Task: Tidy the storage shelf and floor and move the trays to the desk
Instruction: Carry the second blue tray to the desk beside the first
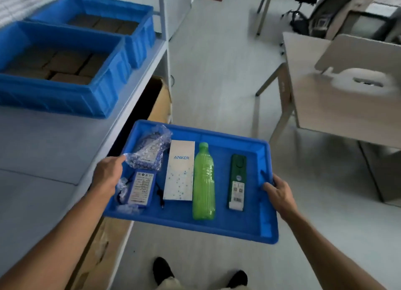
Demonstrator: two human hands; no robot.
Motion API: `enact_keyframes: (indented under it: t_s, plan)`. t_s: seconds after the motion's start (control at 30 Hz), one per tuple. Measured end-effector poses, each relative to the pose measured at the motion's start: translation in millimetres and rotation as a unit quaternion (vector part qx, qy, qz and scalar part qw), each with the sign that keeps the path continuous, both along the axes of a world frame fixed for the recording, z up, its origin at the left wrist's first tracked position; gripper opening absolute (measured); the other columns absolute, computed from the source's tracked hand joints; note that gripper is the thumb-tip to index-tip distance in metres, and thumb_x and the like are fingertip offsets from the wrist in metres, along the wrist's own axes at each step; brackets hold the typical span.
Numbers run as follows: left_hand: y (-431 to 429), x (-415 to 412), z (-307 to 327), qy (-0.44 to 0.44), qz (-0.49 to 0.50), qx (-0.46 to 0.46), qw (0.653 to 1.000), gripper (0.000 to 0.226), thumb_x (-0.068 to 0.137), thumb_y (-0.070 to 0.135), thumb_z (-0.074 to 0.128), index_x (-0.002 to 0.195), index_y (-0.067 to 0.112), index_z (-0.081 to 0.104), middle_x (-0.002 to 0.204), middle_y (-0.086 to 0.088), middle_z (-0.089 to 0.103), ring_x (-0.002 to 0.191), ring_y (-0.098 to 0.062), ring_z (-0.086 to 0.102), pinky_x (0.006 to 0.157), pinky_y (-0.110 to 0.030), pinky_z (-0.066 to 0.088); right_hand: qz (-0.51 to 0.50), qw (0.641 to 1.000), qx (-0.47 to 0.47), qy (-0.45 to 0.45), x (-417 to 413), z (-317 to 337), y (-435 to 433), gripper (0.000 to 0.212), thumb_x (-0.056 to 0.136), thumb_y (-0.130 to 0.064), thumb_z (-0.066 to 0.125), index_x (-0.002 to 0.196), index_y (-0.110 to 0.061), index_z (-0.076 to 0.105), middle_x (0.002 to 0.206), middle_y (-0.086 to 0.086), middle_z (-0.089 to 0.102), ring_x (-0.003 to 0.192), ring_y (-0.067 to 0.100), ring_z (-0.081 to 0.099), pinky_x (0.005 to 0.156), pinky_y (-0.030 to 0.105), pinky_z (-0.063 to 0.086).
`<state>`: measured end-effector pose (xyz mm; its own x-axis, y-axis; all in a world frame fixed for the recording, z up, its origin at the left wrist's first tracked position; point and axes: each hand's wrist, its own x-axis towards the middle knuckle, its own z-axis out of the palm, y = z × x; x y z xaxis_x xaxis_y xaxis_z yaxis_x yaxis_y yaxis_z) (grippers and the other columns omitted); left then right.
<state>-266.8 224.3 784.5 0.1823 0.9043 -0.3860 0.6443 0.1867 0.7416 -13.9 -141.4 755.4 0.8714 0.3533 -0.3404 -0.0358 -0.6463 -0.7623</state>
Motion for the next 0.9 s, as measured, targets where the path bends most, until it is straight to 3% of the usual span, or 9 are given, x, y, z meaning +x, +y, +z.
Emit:
enact_keyframes:
  t_s: [0.07, 0.2, 0.3, 0.43, 0.53, 0.7, 0.8, 0.9]
  plan:
    - [-38, 44, 2, -0.009, -0.029, -0.006, 1.0, 0.046, 0.094, 0.035, 0.057, 0.117, -0.004, 0.064, 0.121, -0.024, 0.062, 0.106, -0.038, 0.058, 0.081, -0.038, 0.043, -0.041, 0.998, -0.031, -0.031, 19, 3, -48, 0.017, 0.076, -0.026, 0.055, 0.089, -0.022, 0.065, 0.085, 0.002, 0.073, 0.076, 0.025, 0.072, 0.069, 0.052, 0.06]
    - [-133, 135, 2, -0.009, -0.074, -0.016, 0.997, 0.046, 0.091, 0.033, 0.062, 0.117, -0.006, 0.064, 0.121, -0.021, 0.063, 0.097, -0.033, 0.057, 0.081, -0.039, 0.044, -0.115, 0.985, -0.104, -0.073, 56, 16, -156, 0.011, 0.088, -0.017, 0.055, 0.098, -0.012, 0.055, 0.093, 0.009, 0.064, 0.08, 0.029, 0.06, 0.067, 0.036, 0.046]
    - [-210, 205, -4, -0.034, -0.104, -0.073, 0.991, 0.052, 0.086, 0.035, 0.066, 0.121, -0.003, 0.061, 0.121, -0.013, 0.061, 0.106, -0.035, 0.059, 0.084, -0.04, 0.047, -0.161, 0.973, -0.144, -0.079, 90, 17, -250, 0.014, 0.09, -0.019, 0.055, 0.102, -0.014, 0.05, 0.092, 0.006, 0.06, 0.079, 0.029, 0.058, 0.068, 0.036, 0.044]
    - [-315, 295, -9, -0.04, -0.169, -0.09, 0.981, 0.056, 0.081, 0.038, 0.068, 0.122, 0.0, 0.061, 0.122, -0.016, 0.061, 0.097, -0.03, 0.057, 0.081, -0.039, 0.047, -0.221, 0.957, -0.166, -0.082, 127, 24, -371, 0.019, 0.092, -0.02, 0.053, 0.109, -0.015, 0.049, 0.099, 0.006, 0.06, 0.083, 0.03, 0.057, 0.072, 0.036, 0.043]
    - [-394, 359, -4, -0.042, -0.22, -0.087, 0.971, 0.05, 0.089, 0.028, 0.065, 0.126, -0.004, 0.057, 0.126, -0.017, 0.057, 0.114, -0.035, 0.055, 0.081, -0.035, 0.041, -0.277, 0.943, -0.17, -0.074, 146, 33, -452, 0.016, 0.091, -0.019, 0.052, 0.107, -0.016, 0.048, 0.098, 0.007, 0.061, 0.084, 0.031, 0.058, 0.072, 0.037, 0.043]
    - [-503, 479, -16, -0.019, -0.309, -0.135, 0.941, 0.057, 0.077, 0.037, 0.071, 0.121, 0.002, 0.063, 0.122, -0.017, 0.064, 0.107, -0.039, 0.062, 0.088, -0.048, 0.053, -0.382, 0.907, -0.17, -0.05, 181, 36, -572, 0.015, 0.09, -0.017, 0.05, 0.105, -0.016, 0.049, 0.096, 0.006, 0.06, 0.081, 0.028, 0.058, 0.068, 0.036, 0.043]
    - [-577, 553, -23, -0.017, -0.368, -0.151, 0.917, 0.049, 0.079, 0.031, 0.07, 0.116, 0.0, 0.063, 0.116, -0.019, 0.066, 0.104, -0.038, 0.064, 0.09, -0.054, 0.052, -0.44, 0.88, -0.175, -0.041, 202, 25, -640, 0.01, 0.09, -0.015, 0.05, 0.1, -0.014, 0.051, 0.092, 0.004, 0.059, 0.074, 0.019, 0.055, 0.063, 0.035, 0.04]
    - [-660, 625, -23, -0.02, -0.43, -0.16, 0.888, 0.037, 0.084, 0.029, 0.067, 0.11, 0.002, 0.064, 0.106, -0.017, 0.067, 0.097, -0.036, 0.065, 0.089, -0.051, 0.051, -0.497, 0.848, -0.181, -0.028, 233, 15, -705, 0.009, 0.091, -0.014, 0.049, 0.099, -0.014, 0.052, 0.088, 0.002, 0.059, 0.074, 0.02, 0.055, 0.063, 0.034, 0.039]
